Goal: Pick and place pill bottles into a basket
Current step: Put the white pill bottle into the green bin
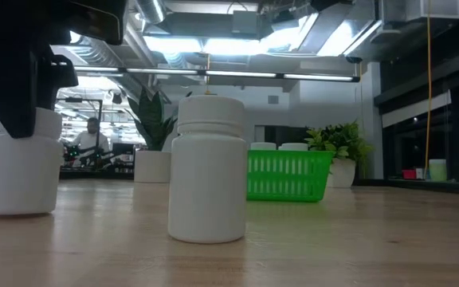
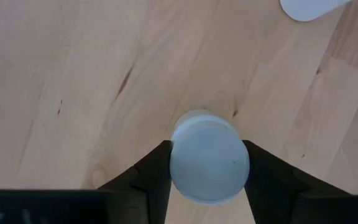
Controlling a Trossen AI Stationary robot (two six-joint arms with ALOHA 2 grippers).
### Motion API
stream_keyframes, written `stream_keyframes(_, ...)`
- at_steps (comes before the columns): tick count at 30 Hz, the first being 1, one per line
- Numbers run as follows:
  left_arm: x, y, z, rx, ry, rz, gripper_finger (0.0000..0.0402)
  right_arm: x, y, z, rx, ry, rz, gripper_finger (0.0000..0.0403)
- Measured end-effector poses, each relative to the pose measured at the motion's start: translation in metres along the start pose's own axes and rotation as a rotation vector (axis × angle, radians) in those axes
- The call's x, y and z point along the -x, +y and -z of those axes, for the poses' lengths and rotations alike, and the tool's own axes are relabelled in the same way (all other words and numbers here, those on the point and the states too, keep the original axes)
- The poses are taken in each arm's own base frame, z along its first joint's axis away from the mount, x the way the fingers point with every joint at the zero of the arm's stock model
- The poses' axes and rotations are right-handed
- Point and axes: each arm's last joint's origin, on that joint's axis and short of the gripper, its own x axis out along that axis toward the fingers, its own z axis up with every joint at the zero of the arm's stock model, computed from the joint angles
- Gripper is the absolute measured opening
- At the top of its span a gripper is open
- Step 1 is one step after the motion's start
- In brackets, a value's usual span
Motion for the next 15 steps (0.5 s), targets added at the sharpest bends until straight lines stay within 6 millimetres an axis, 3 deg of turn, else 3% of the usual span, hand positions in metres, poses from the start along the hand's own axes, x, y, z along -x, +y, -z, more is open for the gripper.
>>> stream_keyframes(6, 0.007, 0.006, -0.009, -0.007, 0.014, 0.010, 0.0159, 0.000, 0.000, 0.000, 0.001, 0.000, 0.000, 0.0284)
stream_keyframes(15, 0.055, 0.025, -0.063, -0.110, -0.135, -0.007, 0.0158, 0.000, 0.000, 0.000, 0.000, 0.000, -0.001, 0.0284)
